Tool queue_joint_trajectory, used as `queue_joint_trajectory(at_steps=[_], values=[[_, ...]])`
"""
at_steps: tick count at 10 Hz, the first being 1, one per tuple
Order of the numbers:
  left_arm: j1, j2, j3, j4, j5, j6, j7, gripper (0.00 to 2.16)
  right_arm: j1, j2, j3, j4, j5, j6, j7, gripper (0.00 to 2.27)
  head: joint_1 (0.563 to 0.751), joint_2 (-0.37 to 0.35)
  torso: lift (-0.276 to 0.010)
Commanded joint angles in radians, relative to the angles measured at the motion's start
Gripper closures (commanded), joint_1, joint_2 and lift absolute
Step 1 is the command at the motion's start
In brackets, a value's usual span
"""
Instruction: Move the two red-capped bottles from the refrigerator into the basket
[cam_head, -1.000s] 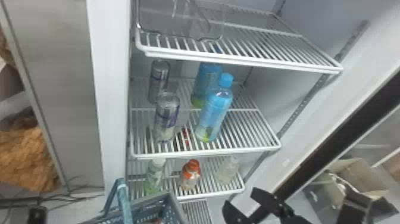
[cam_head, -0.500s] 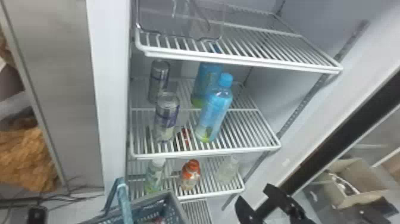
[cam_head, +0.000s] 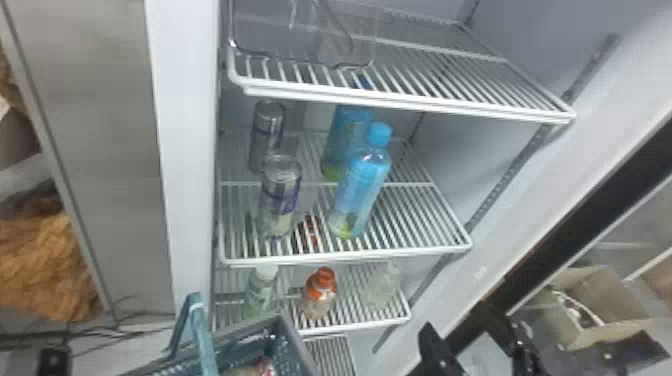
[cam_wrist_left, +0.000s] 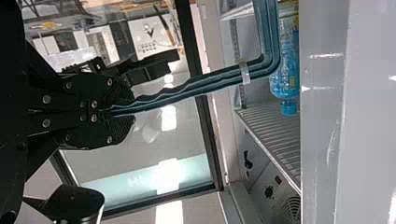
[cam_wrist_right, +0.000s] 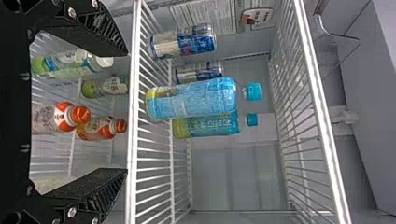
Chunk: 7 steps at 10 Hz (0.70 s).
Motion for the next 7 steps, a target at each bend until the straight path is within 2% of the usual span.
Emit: queue_joint_trajectory(at_steps=[1, 7], values=[[0.000, 0.001, 0.004, 0.000, 0.001, -0.002, 0.000, 1.20, 0.005, 0.001, -0.004, 0.022, 0.015, -0.051, -0.005, 0.14, 0.695, -0.350, 0.000], [0.000, -0.001, 0.004, 0.000, 0.001, -0.002, 0.000, 1.20, 0.012, 0.001, -0.018, 0.024, 0.051, -0.078, -0.005, 0.14, 0.695, -0.350, 0.000]])
